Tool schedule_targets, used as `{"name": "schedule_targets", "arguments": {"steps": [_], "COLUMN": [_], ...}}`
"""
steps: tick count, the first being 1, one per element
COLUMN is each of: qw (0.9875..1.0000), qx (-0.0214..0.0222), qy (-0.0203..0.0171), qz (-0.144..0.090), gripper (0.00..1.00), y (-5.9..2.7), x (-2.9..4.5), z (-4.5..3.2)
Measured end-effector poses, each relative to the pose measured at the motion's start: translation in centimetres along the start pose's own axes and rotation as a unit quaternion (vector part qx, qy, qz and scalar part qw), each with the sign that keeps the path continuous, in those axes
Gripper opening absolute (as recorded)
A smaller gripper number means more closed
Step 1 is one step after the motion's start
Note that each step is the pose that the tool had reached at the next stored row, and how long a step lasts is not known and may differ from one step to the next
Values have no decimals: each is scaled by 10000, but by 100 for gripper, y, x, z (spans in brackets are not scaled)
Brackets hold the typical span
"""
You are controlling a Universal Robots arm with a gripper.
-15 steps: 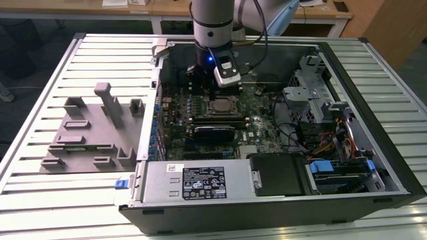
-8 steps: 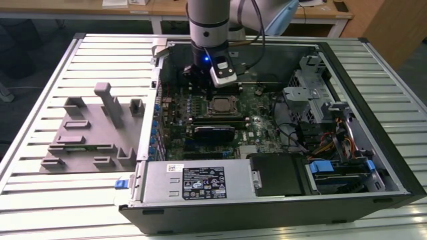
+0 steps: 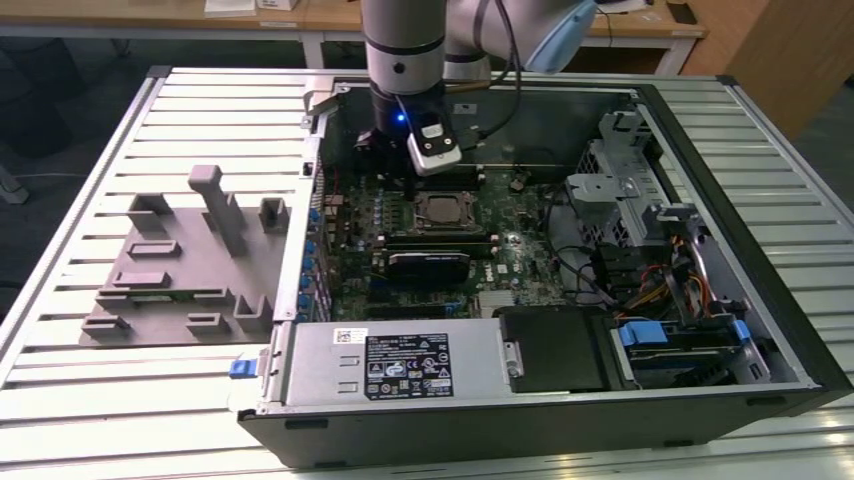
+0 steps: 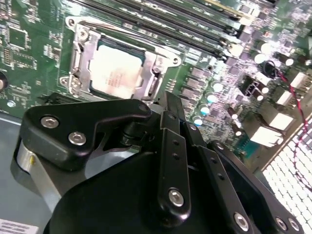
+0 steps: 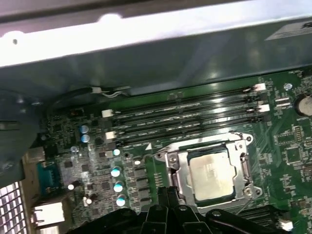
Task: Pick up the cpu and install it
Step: 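Install the first cpu locking lever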
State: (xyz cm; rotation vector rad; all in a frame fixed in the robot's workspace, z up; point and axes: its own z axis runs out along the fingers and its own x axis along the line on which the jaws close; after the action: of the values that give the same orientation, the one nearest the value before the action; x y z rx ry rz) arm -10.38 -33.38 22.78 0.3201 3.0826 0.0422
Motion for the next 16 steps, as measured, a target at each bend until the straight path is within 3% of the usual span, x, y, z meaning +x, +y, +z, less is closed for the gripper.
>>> {"name": "schedule_targets", "arguments": {"steps": [6,8,11,12,16], "qw": [10000,9999,9997,9996,9995], "qx": [-35,-99,-246,-275,-296], "qy": [7,20,51,57,59], "qz": [2,5,12,13,13], "gripper": [11,11,11,11,11], "y": [-19,-24,-28,-30,-29], "x": [90,110,126,131,134], "z": [-4,-4,-5,-8,-49]}}
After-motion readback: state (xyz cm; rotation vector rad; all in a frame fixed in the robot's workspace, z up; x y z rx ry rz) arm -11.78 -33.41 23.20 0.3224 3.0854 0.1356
